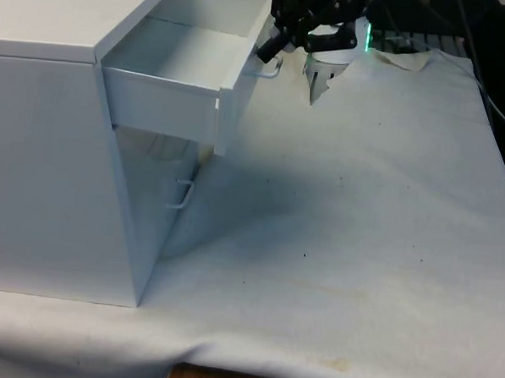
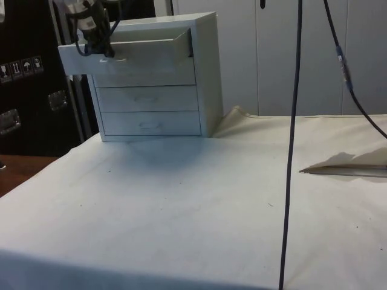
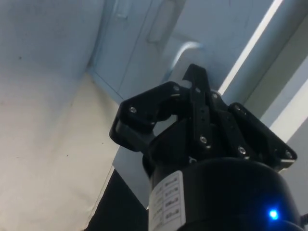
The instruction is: Open the drawer, then close it.
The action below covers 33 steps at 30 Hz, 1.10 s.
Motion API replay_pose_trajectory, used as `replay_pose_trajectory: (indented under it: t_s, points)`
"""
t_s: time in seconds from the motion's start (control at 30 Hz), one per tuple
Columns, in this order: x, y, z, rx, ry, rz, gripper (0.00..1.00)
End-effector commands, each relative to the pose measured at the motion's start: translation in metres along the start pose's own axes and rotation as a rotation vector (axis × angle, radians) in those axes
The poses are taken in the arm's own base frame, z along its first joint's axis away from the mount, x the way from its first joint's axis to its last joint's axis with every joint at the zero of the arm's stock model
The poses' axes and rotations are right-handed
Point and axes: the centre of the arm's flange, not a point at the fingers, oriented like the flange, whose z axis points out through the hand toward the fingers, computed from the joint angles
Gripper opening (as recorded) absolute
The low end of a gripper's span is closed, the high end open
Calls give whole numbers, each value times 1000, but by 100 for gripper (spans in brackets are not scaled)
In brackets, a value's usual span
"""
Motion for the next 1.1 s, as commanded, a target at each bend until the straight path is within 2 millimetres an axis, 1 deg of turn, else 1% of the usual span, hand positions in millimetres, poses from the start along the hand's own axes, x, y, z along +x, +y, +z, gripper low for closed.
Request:
replay_pose_trajectory:
  t_s: [0.0,0.07,0.1,0.2,0.3,0.33,0.37,0.43,0.47,0.67,0.7,0.73,0.9,0.97,1.0,1.07]
  points:
    - [0,7,2,-7,12,-9,0]
    - [-2,11,3,-6,10,-11,0]
    - [-1,7,1,-3,-2,-4,0]
    - [-4,20,6,-9,9,-13,0]
    - [-5,26,8,-10,9,-16,0]
    - [-6,27,9,-11,8,-17,0]
    - [-5,24,7,-11,-6,-12,0]
    - [-8,33,13,-13,6,-19,0]
    - [-8,33,13,-13,6,-19,0]
    - [-11,47,26,-19,-2,-24,0]
    - [-10,44,24,-22,-12,-18,0]
    - [-11,51,29,-20,-2,-23,0]
    - [-12,62,40,-23,-7,-22,0]
    - [-12,66,44,-26,-9,-23,0]
    - [-12,61,41,-29,-17,-18,0]
    - [-13,73,51,-28,-11,-23,0]
